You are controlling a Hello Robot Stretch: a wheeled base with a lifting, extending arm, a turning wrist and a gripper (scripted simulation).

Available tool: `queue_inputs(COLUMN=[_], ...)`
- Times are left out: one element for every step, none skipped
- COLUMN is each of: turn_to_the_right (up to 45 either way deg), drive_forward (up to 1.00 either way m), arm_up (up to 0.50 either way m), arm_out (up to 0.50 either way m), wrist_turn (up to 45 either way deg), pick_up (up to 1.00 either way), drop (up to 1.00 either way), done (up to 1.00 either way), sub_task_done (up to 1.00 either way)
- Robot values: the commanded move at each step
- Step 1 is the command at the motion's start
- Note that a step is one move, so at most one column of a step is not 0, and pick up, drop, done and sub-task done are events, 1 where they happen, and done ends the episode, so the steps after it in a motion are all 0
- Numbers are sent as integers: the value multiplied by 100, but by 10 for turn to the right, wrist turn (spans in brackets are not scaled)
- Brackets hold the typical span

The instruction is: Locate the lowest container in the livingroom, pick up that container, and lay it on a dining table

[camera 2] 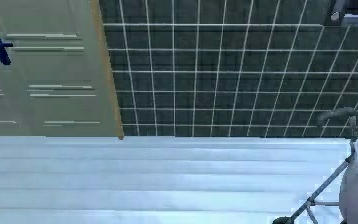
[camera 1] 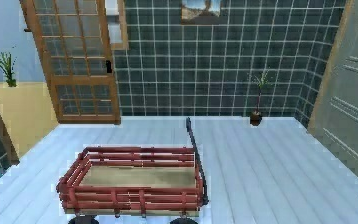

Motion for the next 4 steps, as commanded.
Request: queue_inputs(turn_to_the_right=[-420, 0, -450, 450], drive_forward=[0, 25, 0, 0], arm_up=[0, 0, 0, 0], arm_out=[0, 0, 0, 0], wrist_turn=[0, 0, 0, 0], pick_up=[0, 0, 0, 0], drop=[0, 0, 0, 0], done=[0, 0, 0, 0], sub_task_done=[0, 0, 0, 0])
